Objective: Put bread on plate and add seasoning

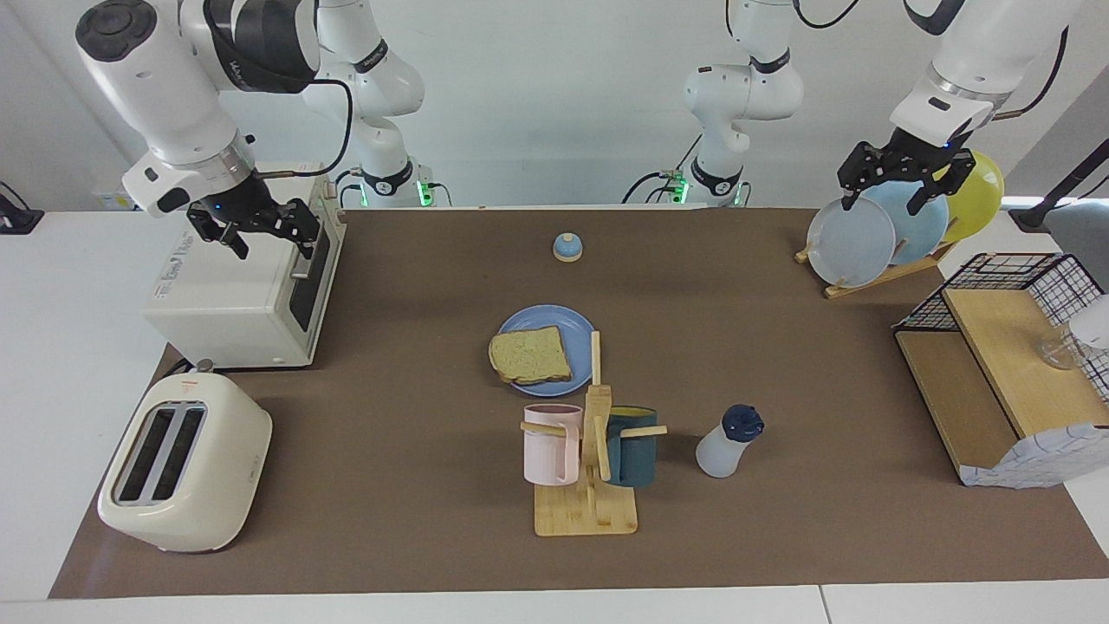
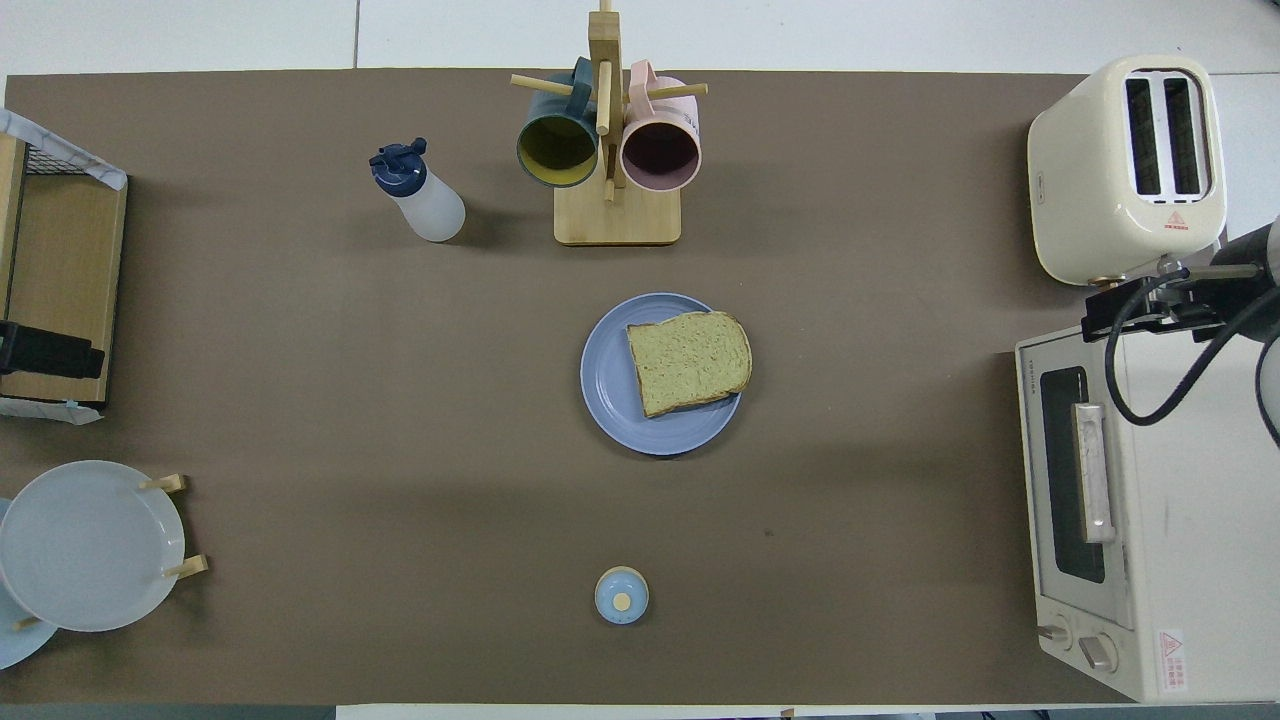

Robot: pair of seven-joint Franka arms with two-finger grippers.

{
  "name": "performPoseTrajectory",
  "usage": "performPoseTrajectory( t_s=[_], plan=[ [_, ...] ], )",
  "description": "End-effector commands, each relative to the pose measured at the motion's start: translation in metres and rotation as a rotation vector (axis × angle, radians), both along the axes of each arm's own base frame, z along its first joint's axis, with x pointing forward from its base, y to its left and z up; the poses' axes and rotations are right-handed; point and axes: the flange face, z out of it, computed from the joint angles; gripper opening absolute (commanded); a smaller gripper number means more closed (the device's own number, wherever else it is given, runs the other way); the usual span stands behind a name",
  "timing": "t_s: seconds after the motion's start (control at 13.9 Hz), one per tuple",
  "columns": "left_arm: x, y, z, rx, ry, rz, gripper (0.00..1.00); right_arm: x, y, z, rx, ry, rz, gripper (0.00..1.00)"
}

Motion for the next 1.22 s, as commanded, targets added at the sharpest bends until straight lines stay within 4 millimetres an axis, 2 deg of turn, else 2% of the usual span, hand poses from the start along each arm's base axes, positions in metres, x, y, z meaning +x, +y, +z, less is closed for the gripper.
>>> performPoseTrajectory(
  t_s=[0.0, 0.07, 0.14, 0.22, 0.43, 0.57, 0.65, 0.79, 1.15],
  plan=[
    [0.023, -0.001, 0.009, 0.009, 0.017, 0.016, 1.0, -0.005, -0.004, 0.003, 0.0, 0.001, 0.016, 1.0],
    [0.028, -0.003, 0.003, -0.002, 0.03, 0.016, 1.0, -0.005, -0.004, 0.003, 0.0, -0.001, 0.016, 1.0],
    [0.023, -0.01, 0.007, 0.0, 0.02, 0.004, 1.0, -0.004, -0.005, 0.003, 0.0, -0.005, 0.013, 1.0],
    [0.015, -0.006, 0.009, 0.003, 0.012, 0.012, 1.0, -0.005, -0.006, 0.003, 0.0, -0.002, 0.011, 1.0],
    [0.0, -0.009, -0.021, 0.002, 0.003, 0.006, 1.0, -0.005, -0.003, 0.003, 0.0, -0.004, 0.017, 1.0],
    [0.007, 0.012, -0.025, -0.014, 0.013, 0.037, 1.0, -0.005, -0.003, 0.003, 0.0, -0.004, 0.017, 1.0],
    [0.015, 0.012, -0.032, -0.013, 0.019, 0.039, 1.0, -0.005, -0.004, 0.003, 0.0, -0.004, 0.016, 1.0],
    [0.03, 0.005, -0.022, -0.008, 0.006, 0.031, 1.0, -0.005, -0.005, 0.003, 0.0, -0.004, 0.014, 1.0],
    [0.021, -0.001, -0.015, -0.022, 0.019, 0.023, 1.0, -0.005, -0.004, 0.003, 0.0, -0.004, 0.016, 1.0]
  ],
)
